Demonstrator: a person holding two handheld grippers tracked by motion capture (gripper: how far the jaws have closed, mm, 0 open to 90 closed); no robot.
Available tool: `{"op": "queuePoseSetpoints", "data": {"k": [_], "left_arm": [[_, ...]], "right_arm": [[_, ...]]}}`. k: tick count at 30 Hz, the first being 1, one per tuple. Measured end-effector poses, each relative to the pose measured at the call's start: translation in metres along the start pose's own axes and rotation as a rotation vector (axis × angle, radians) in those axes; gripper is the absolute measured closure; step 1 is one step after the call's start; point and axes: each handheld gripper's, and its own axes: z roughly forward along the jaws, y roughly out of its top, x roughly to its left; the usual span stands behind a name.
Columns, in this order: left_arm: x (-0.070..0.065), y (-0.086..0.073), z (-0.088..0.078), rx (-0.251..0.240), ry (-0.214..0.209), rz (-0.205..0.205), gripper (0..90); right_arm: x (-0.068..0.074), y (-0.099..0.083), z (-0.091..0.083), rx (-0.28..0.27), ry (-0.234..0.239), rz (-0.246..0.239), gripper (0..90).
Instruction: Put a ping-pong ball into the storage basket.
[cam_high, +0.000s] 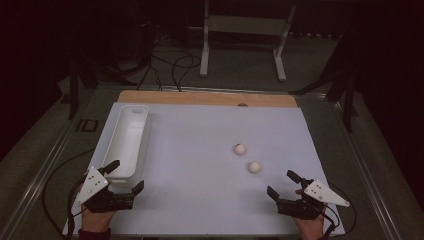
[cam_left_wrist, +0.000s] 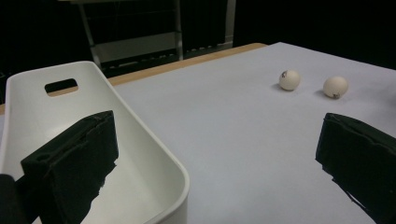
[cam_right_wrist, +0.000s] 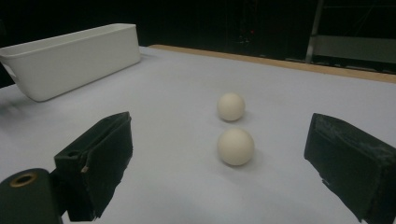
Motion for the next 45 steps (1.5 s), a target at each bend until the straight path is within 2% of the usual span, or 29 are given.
{"op": "queuePoseSetpoints", "data": {"k": [8,16,28,39,45], "left_arm": [[-0.003,0.002,0.003,0.010,-0.004,0.013,0.0],[-0.006,0.003,0.006,0.028,-0.002,0.006,0.0],[-0.017,0.014,0.014,0.050,-0.003,0.027,0.0],[-0.020,0.024,0.019,0.042,-0.031,0.031,0.0],[-0.024,0.029,0.026,0.042,-0.039,0.035,0.0]], "right_arm": [[0.001,0.000,0.001,0.002,0.000,-0.007,7.4],[0.002,0.000,0.003,0.012,-0.010,-0.017,7.4],[-0.001,0.000,0.000,0.001,-0.031,-0.012,7.4],[0.000,-0.001,0.001,0.008,-0.031,-0.017,7.4],[0.000,-0.001,0.002,0.010,-0.027,-0.016,7.4]]}}
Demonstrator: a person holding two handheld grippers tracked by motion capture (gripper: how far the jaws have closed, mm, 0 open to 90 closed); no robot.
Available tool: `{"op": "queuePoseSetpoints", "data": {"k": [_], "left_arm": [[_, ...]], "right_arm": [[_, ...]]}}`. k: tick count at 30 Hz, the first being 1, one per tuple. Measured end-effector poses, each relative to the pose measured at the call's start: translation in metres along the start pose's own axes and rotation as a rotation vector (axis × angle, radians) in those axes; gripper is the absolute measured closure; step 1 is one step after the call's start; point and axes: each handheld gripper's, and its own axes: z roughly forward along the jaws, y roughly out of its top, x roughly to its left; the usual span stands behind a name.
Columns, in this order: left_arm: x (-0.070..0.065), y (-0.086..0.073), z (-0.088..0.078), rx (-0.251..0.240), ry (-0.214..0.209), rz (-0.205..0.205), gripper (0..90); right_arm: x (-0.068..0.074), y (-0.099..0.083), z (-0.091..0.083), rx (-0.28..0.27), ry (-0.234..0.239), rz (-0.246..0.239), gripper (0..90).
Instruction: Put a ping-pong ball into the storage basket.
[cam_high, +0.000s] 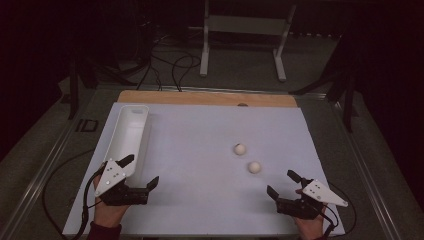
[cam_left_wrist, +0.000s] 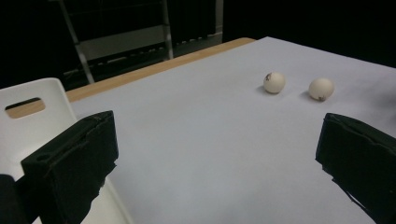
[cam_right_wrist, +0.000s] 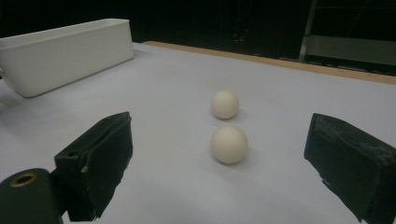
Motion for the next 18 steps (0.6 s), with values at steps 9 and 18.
{"op": "queuePoseSetpoints", "data": {"k": [9,18], "left_arm": [[-0.006,0.013,0.015,0.016,-0.037,0.023,0.0],[-0.007,0.018,0.024,0.039,-0.056,0.025,0.0]], "right_arm": [[-0.001,0.000,0.000,-0.003,0.004,-0.001,7.4],[-0.001,0.000,0.000,-0.004,0.006,0.000,7.4]]}}
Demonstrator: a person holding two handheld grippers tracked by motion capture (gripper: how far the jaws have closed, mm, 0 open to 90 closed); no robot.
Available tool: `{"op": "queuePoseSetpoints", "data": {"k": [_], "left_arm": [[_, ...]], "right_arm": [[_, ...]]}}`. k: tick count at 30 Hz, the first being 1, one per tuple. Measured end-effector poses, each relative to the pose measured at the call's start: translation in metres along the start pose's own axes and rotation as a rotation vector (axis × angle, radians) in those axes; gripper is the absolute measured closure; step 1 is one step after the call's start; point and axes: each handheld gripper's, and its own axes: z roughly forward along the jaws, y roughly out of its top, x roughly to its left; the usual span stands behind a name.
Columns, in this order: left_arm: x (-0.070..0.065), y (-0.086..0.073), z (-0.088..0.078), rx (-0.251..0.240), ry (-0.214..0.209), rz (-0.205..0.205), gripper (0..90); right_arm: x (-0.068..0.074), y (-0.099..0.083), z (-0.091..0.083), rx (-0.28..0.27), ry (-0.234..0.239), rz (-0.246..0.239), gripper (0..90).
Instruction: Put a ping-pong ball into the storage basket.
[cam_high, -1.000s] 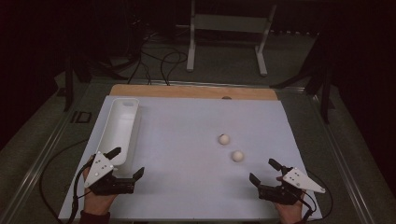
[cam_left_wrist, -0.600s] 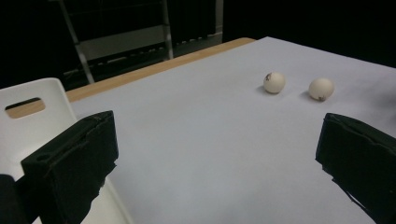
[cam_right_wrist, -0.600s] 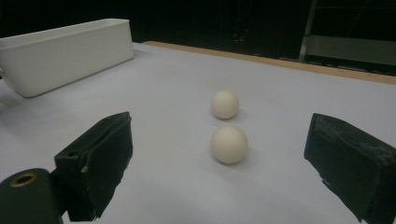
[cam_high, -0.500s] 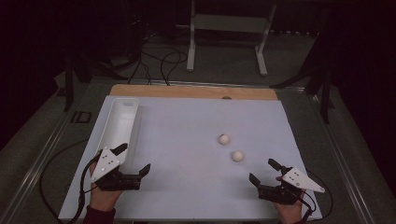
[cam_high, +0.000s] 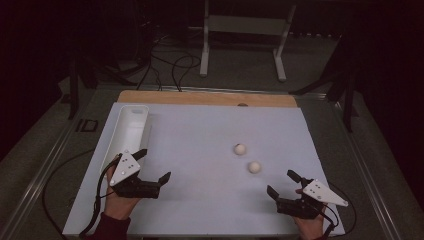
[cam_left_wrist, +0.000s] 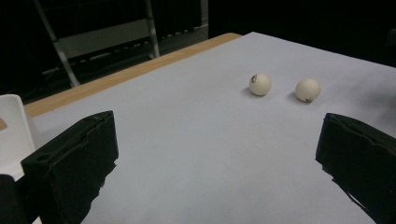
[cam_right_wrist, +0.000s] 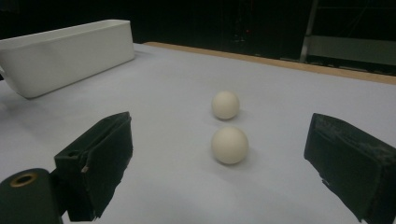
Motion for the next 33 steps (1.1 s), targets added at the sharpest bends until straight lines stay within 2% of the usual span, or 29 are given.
{"op": "queuePoseSetpoints", "data": {"k": [11,33], "left_arm": [[-0.005,0.002,0.014,0.047,-0.032,0.014,0.0],[-0.014,0.014,0.034,0.077,-0.083,0.047,0.0]], "right_arm": [[0.000,0.000,0.000,0.000,0.003,-0.001,7.4],[-0.001,0.000,0.001,0.007,0.014,0.006,7.4]]}}
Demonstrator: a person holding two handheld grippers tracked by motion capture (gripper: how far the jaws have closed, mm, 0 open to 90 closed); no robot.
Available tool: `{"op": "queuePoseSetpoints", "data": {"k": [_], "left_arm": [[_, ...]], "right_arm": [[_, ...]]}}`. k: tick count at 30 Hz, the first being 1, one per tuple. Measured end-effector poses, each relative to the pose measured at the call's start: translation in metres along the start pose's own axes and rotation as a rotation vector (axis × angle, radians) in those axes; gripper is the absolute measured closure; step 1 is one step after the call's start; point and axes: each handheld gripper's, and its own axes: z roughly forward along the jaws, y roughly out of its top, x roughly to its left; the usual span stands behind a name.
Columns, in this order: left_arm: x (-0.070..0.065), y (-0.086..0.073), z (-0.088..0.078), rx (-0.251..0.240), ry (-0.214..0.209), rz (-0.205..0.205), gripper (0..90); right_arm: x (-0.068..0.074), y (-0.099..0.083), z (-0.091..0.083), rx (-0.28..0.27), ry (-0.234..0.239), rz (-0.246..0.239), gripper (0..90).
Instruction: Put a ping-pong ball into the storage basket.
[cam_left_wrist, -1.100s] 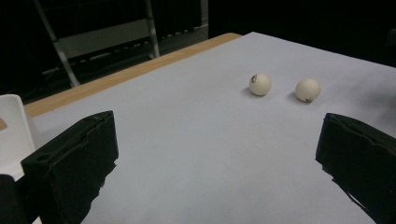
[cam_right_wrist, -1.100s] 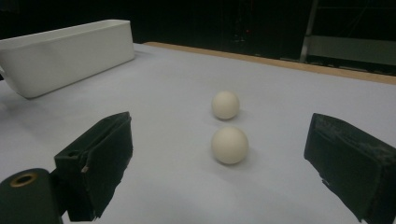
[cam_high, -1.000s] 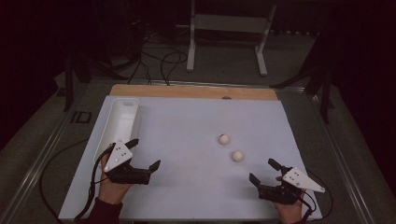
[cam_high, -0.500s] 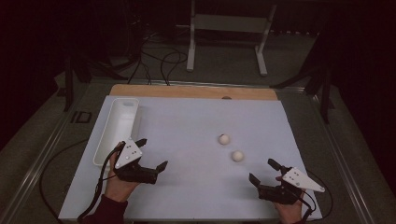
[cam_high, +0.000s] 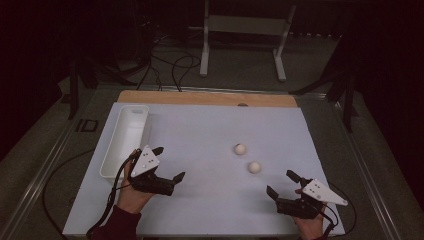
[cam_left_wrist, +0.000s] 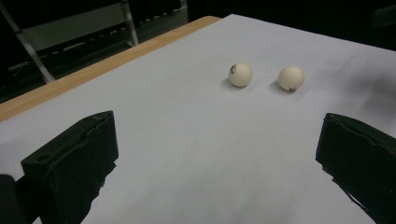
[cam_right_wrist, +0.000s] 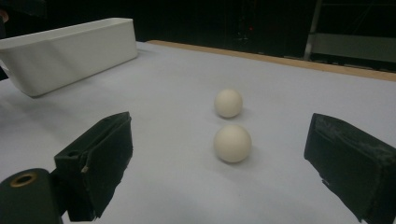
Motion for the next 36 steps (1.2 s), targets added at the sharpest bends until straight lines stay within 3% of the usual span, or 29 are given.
{"op": "queuePoseSetpoints", "data": {"k": [36], "left_arm": [[-0.006,0.019,0.027,0.019,-0.039,0.027,0.0]], "right_arm": [[0.000,0.000,0.000,-0.004,-0.003,-0.009,7.3]]}}
